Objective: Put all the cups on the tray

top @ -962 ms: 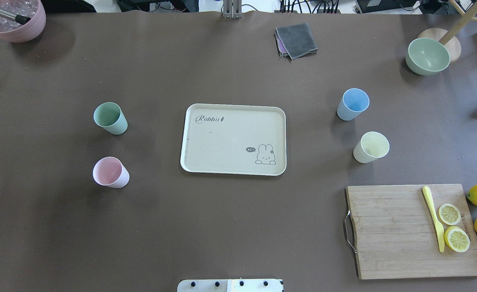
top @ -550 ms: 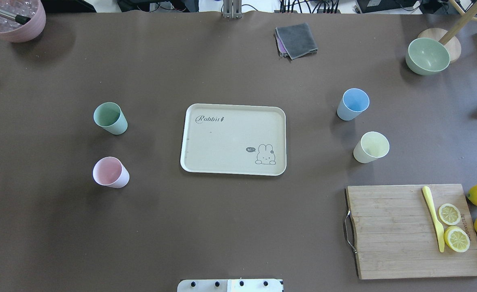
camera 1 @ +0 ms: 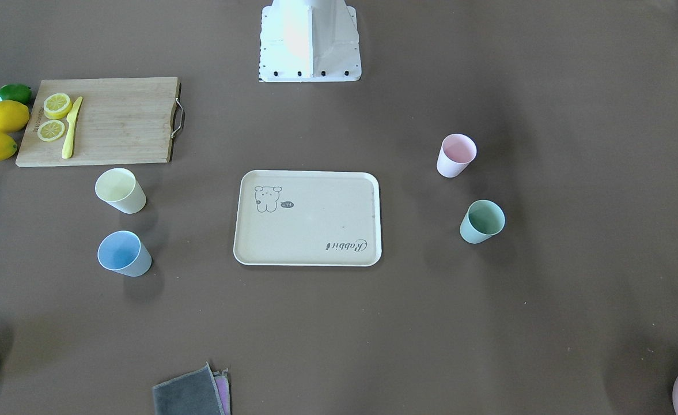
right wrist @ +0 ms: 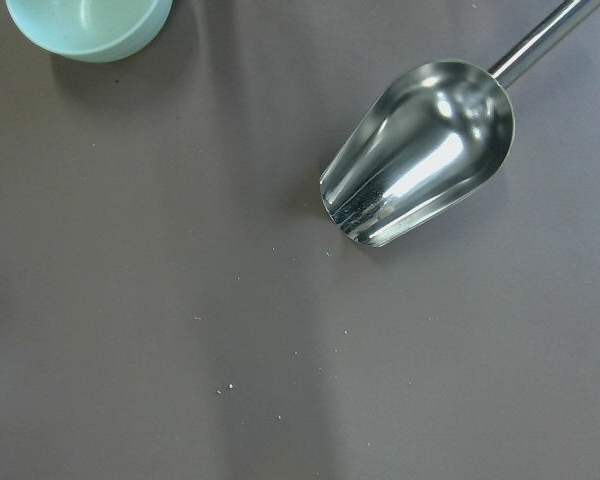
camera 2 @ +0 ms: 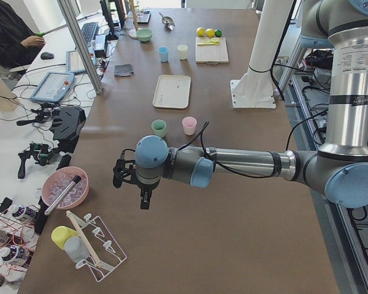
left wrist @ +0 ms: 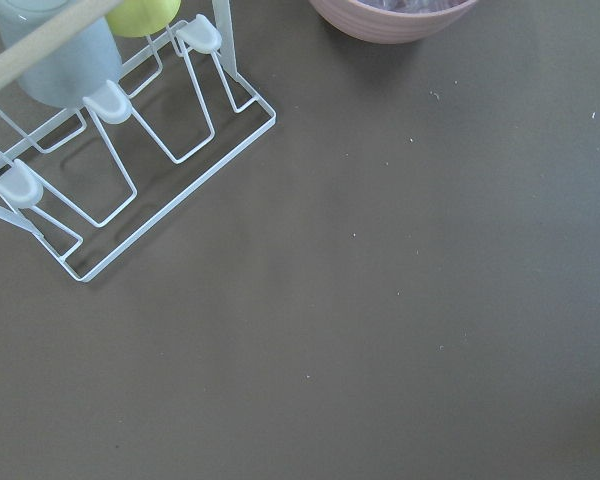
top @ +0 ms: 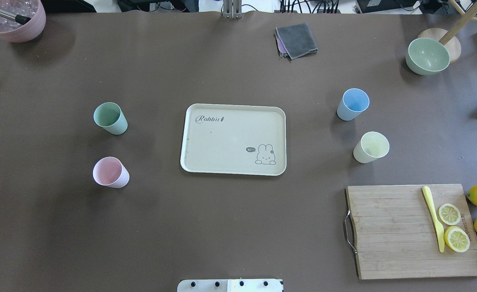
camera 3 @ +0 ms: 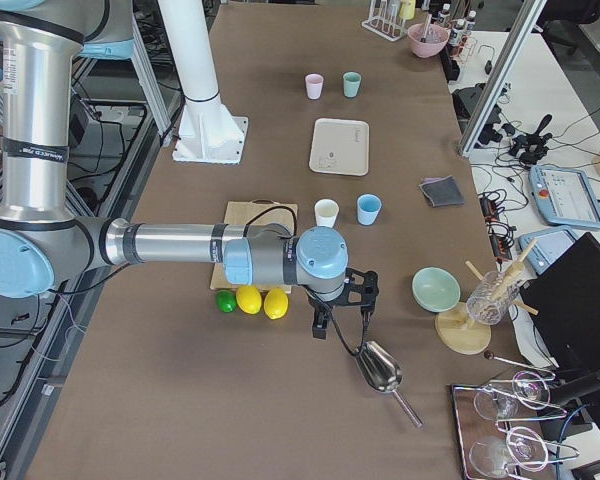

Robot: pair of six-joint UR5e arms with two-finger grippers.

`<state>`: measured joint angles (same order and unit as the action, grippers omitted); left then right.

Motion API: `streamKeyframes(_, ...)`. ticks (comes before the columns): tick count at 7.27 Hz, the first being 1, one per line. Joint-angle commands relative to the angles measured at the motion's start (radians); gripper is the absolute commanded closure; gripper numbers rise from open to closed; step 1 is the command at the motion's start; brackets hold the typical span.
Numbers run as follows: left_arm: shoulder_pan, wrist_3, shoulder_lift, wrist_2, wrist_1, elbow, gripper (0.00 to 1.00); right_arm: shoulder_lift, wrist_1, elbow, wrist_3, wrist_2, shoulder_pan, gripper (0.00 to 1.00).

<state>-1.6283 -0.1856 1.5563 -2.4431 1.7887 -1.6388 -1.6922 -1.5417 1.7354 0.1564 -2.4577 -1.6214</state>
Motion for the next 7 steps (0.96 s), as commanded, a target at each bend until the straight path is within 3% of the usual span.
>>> streamKeyframes(1, 0.001, -0.002, 0.001, -0.001, 0.000, -0.003, 0.03, -0.003, 0.000, 0.009, 0.006, -0.003, -0.002, 0.00)
streamKeyframes(4, 0.002, -0.009, 0.008, -0.013, 0.011, -0.038, 0.03, 0.040, -0.005, 0.055, 0.035, -0.056, -0.003, 0.00)
streamKeyframes(5, 0.002, -0.011, 0.013, -0.010, 0.011, -0.038, 0.03, 0.052, -0.006, 0.049, 0.035, 0.036, 0.011, 0.00)
streamKeyframes(6, 0.010, -0.012, 0.021, -0.005, 0.017, -0.048, 0.03, 0.057, -0.040, 0.102, 0.055, 0.074, 0.027, 0.00)
streamKeyframes(7, 0.025, -0.116, 0.021, -0.013, 0.021, -0.100, 0.03, 0.103, -0.093, 0.125, 0.121, 0.016, 0.044, 0.00)
